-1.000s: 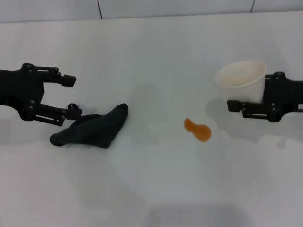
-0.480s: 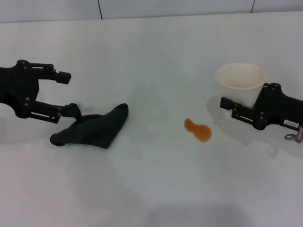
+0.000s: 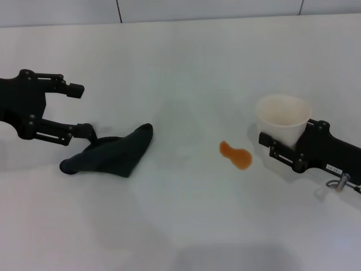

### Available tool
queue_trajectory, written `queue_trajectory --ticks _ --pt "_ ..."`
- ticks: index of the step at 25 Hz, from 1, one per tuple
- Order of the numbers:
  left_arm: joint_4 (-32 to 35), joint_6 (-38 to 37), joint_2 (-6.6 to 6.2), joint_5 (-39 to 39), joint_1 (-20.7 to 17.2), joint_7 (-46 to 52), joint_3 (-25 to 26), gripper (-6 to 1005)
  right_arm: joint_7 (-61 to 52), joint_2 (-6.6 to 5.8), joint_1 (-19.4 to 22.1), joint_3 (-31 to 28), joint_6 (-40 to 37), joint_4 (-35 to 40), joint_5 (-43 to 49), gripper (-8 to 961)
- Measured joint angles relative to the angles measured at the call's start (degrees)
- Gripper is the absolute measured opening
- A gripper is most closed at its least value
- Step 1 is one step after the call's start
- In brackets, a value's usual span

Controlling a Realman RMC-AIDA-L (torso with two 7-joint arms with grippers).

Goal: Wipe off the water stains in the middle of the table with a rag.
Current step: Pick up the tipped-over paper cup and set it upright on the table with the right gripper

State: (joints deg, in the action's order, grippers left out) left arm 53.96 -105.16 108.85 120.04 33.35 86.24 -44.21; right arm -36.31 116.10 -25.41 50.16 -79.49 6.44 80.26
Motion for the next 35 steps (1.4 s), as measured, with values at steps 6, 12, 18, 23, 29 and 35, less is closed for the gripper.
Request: queue_trajectory --ticks 6,12,18,23,29,35 --pt "0.0 -0.04 0.07 0.0 0.0 -0.09 0.0 869 4.01 0.09 -0.29 -0.31 3.04 -3.28 -0.15 529" --pt "0.0 0.04 0.19 0.06 0.02 -0.41 -0.01 869 5.85 0.1 -0.75 -0.4 4.74 -5.27 -3.04 526" --pt "0.0 0.11 0.31 0.3 -0.14 -0.46 -0.1 869 6.33 0.09 -0.45 -0.42 5.36 -5.54 -4.55 540" --pt "0.0 0.14 0.3 0.41 -0.21 -0.46 -0.09 868 6.8 0.09 -0.16 -0.42 5.55 -5.54 -4.62 560" --pt "-0.12 0.28 0.26 0.53 -0.22 -0.46 -0.03 868 6.62 0.0 0.09 -0.35 5.43 -5.56 -4.57 652" --pt "-0.16 0.45 0.21 0.54 -0.21 -0.46 -0.06 868 6.07 -0.23 0.69 -0.27 5.45 -5.54 -4.45 791"
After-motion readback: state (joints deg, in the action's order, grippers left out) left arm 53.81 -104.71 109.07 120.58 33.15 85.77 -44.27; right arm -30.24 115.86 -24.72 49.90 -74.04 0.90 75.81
